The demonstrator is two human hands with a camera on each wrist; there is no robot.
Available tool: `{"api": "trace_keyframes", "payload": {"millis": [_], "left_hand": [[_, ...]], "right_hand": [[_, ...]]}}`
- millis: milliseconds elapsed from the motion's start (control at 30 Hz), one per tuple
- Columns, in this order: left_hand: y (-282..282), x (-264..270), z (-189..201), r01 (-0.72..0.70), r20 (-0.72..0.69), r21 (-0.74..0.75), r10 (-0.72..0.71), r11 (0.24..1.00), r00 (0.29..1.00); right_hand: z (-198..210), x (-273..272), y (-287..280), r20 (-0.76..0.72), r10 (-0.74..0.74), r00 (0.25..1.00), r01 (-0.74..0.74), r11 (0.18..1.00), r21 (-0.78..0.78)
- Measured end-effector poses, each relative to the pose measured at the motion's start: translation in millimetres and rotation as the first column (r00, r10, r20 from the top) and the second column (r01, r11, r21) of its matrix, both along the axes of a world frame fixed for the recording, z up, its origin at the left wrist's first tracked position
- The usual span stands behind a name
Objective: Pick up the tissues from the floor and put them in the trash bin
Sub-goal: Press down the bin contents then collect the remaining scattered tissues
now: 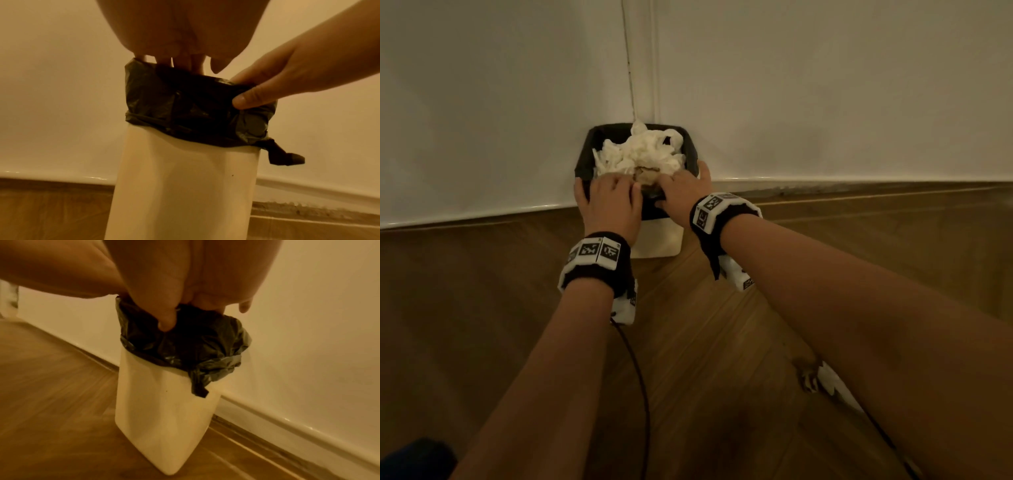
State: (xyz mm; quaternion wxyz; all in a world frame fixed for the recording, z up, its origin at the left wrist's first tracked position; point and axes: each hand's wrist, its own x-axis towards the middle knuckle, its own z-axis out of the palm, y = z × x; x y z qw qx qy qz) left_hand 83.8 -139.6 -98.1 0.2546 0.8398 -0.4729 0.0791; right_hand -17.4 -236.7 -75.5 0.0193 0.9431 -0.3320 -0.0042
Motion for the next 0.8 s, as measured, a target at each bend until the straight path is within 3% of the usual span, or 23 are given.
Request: {"api": "trace_keyframes", "payload": {"millis": [133, 233, 433, 633, 800], "left_hand": [[19.0, -27.0, -7.3, -0.059, -0.019, -0.283, 0.056, 0.957, 0.998], [27.7, -64.1, -19.5, -0.08, -0.056, -0.316, 0.065, 0.945, 0.996], [17.1, -145.1, -57.5, 0.214, -0.148, -0.072, -0.223, 0.974, 0.963], [-31.5, -189.4, -86.9, 0.491, -0.295, 0.248, -0.418, 0.835, 0.859], [-71.8, -219.5, -107.9, 0.558, -0.381, 0.347, -0.43, 0.754, 0.818]], "right_hand": [[6.9, -24.2, -1.2, 0.119, 0.019, 0.993, -0.018, 1.0, -0.009], [15.9, -53.4, -4.2, 0.27, 0.058, 0.961, -0.056, 0.998, -0.017], [5.5, -140.4, -29.8, 0.356, -0.138, 0.924, 0.073, 0.979, 0.192], [-40.2, -210.0, -54.2, 0.302, -0.517, 0.801, 0.36, 0.819, 0.446], [-68.1, -237.9, -65.7, 0.212, -0.65, 0.73, 0.486, 0.711, 0.509]]}}
